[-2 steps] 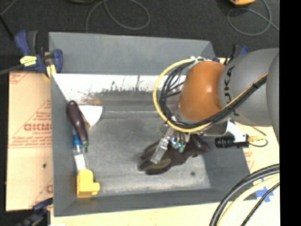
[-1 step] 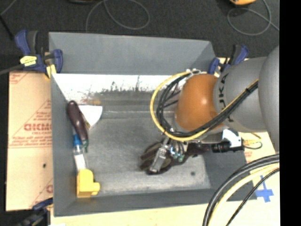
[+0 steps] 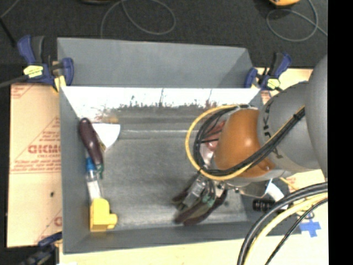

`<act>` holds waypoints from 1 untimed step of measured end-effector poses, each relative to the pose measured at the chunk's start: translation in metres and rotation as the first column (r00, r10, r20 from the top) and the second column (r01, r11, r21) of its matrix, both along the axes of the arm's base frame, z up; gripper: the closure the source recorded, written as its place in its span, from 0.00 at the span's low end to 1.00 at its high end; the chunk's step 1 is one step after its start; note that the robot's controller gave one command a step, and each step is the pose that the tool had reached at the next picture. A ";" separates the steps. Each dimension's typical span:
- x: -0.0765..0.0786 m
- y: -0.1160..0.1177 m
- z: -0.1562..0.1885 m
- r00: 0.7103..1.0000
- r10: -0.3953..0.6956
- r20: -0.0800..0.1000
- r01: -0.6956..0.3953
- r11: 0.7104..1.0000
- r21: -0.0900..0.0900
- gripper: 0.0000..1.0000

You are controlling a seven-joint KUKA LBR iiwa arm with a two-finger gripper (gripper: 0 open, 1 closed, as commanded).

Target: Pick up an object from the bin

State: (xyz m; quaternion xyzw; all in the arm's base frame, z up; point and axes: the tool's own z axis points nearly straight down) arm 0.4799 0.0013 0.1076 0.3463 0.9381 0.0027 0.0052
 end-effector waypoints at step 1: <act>0.000 0.000 0.000 1.000 0.000 0.001 0.000 1.000 0.000 1.00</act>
Offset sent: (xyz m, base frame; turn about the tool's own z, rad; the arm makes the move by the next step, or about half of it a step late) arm 0.0069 -0.0051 0.0648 -0.0426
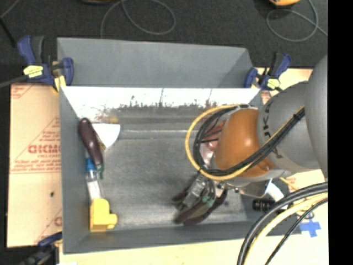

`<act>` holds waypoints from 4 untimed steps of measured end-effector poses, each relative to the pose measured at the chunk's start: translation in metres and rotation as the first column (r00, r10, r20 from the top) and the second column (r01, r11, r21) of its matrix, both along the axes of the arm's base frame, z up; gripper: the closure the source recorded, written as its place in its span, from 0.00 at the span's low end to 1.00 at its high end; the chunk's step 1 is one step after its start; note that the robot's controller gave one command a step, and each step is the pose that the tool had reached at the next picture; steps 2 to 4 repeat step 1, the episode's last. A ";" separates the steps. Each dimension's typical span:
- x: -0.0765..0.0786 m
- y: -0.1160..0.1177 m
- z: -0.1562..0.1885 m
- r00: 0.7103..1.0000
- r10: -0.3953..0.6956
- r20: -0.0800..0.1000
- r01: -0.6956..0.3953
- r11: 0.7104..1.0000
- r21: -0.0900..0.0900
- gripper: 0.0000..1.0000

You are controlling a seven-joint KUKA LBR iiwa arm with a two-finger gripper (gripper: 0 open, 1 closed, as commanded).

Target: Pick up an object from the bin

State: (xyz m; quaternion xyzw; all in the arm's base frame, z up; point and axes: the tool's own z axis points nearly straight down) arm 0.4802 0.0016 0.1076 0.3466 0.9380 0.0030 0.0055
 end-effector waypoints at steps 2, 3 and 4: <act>0.004 -0.004 0.045 0.999 0.031 -0.005 -0.031 1.000 0.000 1.00; 0.004 -0.004 0.045 0.999 0.031 -0.005 -0.031 1.000 0.000 1.00; 0.004 -0.004 0.045 0.999 0.031 -0.005 -0.031 1.000 0.000 1.00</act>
Offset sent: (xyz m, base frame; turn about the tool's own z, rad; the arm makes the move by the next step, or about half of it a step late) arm 0.0066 -0.0070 0.0995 -0.0681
